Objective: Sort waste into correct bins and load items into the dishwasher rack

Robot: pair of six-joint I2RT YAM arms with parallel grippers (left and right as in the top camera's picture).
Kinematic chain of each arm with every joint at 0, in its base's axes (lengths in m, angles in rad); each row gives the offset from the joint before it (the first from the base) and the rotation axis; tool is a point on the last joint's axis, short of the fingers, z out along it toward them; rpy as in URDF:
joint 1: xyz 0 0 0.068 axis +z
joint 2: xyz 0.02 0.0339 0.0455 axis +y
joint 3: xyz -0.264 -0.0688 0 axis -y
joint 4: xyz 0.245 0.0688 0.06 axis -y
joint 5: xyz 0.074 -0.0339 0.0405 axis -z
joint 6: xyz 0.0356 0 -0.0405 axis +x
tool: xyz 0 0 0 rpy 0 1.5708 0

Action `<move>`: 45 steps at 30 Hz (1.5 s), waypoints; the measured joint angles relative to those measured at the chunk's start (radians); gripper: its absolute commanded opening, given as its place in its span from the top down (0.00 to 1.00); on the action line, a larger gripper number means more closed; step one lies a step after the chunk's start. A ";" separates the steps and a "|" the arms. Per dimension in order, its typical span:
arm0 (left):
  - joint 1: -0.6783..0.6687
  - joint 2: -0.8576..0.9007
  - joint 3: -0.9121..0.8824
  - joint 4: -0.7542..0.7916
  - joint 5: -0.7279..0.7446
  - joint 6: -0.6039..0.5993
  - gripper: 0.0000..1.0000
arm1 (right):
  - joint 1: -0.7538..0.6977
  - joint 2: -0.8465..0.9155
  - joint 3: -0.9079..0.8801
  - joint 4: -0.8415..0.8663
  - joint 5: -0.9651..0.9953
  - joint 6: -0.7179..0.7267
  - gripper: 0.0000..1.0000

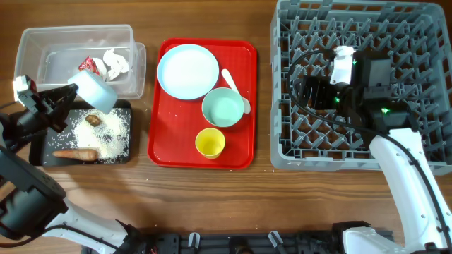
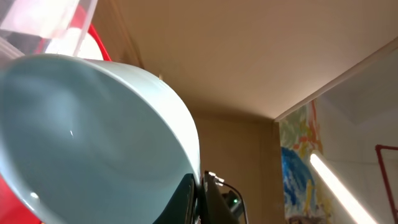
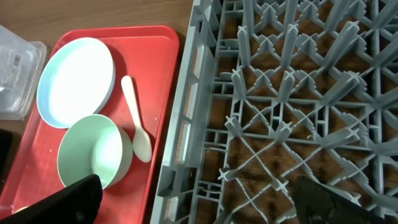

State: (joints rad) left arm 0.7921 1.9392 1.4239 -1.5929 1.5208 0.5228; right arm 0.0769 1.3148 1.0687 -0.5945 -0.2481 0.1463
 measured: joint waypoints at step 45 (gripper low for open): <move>-1.230 -0.129 -0.002 0.337 -1.343 -0.755 0.52 | 0.000 0.004 0.000 -0.007 -0.006 0.007 0.00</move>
State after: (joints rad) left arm -0.4377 1.8099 1.4223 -1.2560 0.1780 -0.2317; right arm 0.0769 1.3186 1.0687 -0.6018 -0.2543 0.1535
